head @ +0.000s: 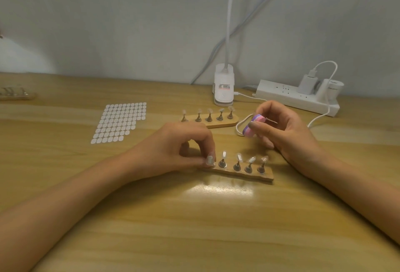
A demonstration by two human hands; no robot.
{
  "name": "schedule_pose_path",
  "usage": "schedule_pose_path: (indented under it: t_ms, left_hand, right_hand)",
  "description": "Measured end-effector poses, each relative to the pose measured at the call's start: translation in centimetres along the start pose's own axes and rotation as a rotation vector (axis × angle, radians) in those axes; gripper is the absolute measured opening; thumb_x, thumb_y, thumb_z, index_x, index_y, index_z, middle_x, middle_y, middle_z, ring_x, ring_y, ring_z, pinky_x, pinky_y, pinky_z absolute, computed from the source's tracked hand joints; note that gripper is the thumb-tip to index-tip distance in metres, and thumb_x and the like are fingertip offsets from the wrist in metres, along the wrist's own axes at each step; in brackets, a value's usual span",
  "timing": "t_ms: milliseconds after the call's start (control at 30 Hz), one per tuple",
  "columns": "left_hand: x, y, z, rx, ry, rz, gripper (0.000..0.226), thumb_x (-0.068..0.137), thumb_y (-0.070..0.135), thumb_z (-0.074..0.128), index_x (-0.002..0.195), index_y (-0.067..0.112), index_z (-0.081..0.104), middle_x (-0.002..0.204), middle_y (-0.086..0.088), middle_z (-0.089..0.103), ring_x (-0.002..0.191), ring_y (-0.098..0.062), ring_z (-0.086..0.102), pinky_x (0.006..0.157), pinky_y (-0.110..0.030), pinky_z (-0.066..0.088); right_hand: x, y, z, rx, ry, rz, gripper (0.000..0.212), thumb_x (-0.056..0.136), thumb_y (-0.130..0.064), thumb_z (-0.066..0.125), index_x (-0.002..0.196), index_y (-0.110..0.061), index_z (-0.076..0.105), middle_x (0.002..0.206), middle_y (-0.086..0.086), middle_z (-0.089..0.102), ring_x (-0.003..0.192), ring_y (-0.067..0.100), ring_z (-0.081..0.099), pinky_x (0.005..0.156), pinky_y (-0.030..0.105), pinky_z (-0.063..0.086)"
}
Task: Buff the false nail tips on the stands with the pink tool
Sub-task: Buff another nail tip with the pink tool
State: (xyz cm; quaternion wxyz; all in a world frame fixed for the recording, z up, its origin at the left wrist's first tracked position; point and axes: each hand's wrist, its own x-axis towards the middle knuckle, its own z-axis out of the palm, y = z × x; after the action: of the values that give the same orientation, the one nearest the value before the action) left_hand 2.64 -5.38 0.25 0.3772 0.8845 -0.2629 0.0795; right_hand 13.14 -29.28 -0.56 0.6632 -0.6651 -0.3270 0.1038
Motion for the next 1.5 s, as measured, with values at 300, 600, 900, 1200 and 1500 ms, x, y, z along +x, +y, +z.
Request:
schedule_pose_path:
  t_ms: [300, 600, 900, 1200, 1500]
  left_hand:
    - [0.4, 0.0, 0.0, -0.203, 0.194, -0.157, 0.007, 0.083, 0.020, 0.078, 0.084, 0.022, 0.071, 0.092, 0.006, 0.076, 0.089, -0.010, 0.073, 0.074, -0.030, 0.061]
    - [2.4, 0.4, 0.9, -0.394, 0.420, -0.307, 0.014, 0.078, 0.003, 0.081, 0.081, 0.015, 0.076, 0.078, 0.003, 0.077, 0.071, -0.009, 0.073, 0.067, -0.016, 0.055]
    - [2.2, -0.2, 2.3, -0.454, 0.374, -0.313, 0.017, 0.081, 0.001, 0.080, 0.078, 0.018, 0.076, 0.079, -0.004, 0.077, 0.075, -0.016, 0.075, 0.067, -0.025, 0.060]
    - [1.7, 0.2, 2.2, -0.427, 0.335, -0.315, 0.013, 0.080, 0.000, 0.079, 0.086, 0.012, 0.079, 0.080, -0.005, 0.078, 0.076, -0.021, 0.077, 0.071, -0.029, 0.063]
    - [1.8, 0.0, 2.3, -0.456, 0.383, -0.329, 0.010, 0.078, 0.004, 0.080, 0.084, 0.012, 0.079, 0.081, -0.007, 0.078, 0.077, -0.021, 0.077, 0.070, -0.024, 0.061]
  right_hand:
    - [-0.2, 0.1, -0.3, -0.045, 0.039, 0.026, 0.022, 0.074, -0.027, 0.076, 0.092, -0.015, 0.070, 0.092, 0.007, 0.074, 0.072, 0.015, 0.071, 0.060, 0.020, 0.056]
    - [0.8, -0.8, 0.3, -0.019, 0.029, -0.016, 0.024, 0.071, -0.037, 0.081, 0.093, -0.027, 0.077, 0.103, 0.002, 0.077, 0.097, 0.018, 0.074, 0.068, 0.022, 0.059]
    - [0.6, -0.4, 1.2, -0.351, -0.029, -0.131, 0.024, 0.081, -0.033, 0.074, 0.102, -0.022, 0.077, 0.103, -0.007, 0.075, 0.104, 0.012, 0.068, 0.084, 0.041, 0.059]
    - [0.3, -0.3, 1.1, -0.420, -0.086, -0.238, 0.024, 0.083, -0.027, 0.073, 0.104, -0.016, 0.077, 0.103, -0.003, 0.073, 0.103, 0.020, 0.068, 0.077, 0.041, 0.061]
    - [0.5, -0.1, 1.6, -0.455, -0.049, -0.419, 0.021, 0.084, -0.015, 0.073, 0.104, -0.008, 0.077, 0.099, 0.007, 0.071, 0.093, 0.021, 0.071, 0.083, 0.039, 0.060]
